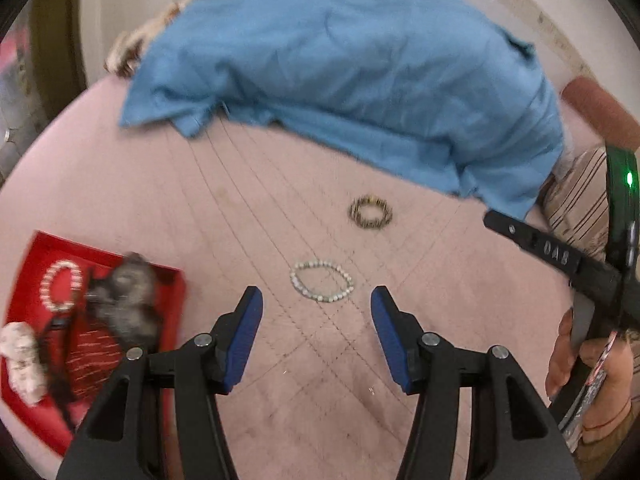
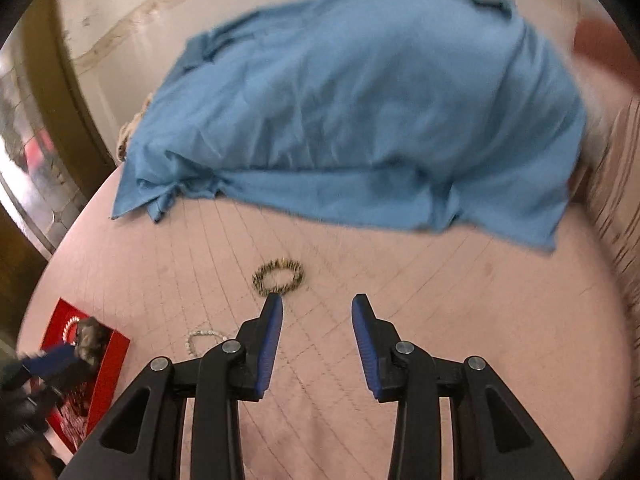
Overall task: Organize jewelry
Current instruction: 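Move both open tools back over the remaining bracelets, then grasp the jade bead bracelet with the left tool while the right tool grasps the leopard hair tie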
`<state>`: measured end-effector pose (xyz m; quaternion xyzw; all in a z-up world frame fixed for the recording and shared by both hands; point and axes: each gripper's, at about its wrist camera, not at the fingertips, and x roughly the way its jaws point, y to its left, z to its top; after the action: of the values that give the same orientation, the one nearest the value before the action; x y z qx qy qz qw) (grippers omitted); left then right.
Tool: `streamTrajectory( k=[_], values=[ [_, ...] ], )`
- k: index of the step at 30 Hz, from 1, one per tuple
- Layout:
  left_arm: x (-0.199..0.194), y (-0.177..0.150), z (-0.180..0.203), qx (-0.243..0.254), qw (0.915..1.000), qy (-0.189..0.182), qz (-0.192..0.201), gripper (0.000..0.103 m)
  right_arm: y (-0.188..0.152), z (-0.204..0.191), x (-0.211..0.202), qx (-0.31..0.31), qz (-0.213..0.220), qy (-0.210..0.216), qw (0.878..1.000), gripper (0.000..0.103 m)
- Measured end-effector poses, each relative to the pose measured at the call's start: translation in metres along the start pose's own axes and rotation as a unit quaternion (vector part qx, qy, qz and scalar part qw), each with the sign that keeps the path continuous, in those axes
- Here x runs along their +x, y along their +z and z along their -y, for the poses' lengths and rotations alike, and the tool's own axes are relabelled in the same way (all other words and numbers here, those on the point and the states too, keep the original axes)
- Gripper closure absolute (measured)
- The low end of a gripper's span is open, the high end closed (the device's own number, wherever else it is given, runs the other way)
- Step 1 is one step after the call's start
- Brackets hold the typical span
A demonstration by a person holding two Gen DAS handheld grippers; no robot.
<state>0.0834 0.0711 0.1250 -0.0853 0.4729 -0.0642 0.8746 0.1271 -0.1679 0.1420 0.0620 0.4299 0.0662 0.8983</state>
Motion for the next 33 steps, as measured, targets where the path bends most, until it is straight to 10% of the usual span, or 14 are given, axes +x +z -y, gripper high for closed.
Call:
streamTrajectory(
  k=[10, 21, 23, 25, 33],
  values=[
    [0.113, 0.008, -0.024, -0.033, 0.9975, 0.036, -0.052, 0.053, 0.009, 0.012, 0.119, 0.036, -0.06, 0.044, 0.997, 0.064],
    [0.13, 0.003, -0.005, 0.006, 0.9971, 0.076, -0.005, 0.053, 0.009, -0.007, 0.165, -0.001, -0.056, 0.016, 0.998, 0.068],
    [0.129, 0.0, 0.0, 0.024, 0.9955, 0.091, -0.001, 0.072, 0.006, -0.012, 0.165, -0.018, -0.053, -0.012, 0.998, 0.092],
    [0.126, -0.002, 0.003, 0.038, 0.9954, 0.088, -0.001, 0.098, 0.003, -0.013, 0.163, -0.027, -0.053, -0.009, 0.998, 0.096],
    [0.086, -0.017, 0.002, 0.019, 0.9993, 0.029, -0.012, 0.098, -0.021, -0.007, 0.119, -0.005, -0.056, 0.019, 0.998, 0.097]
  ],
)
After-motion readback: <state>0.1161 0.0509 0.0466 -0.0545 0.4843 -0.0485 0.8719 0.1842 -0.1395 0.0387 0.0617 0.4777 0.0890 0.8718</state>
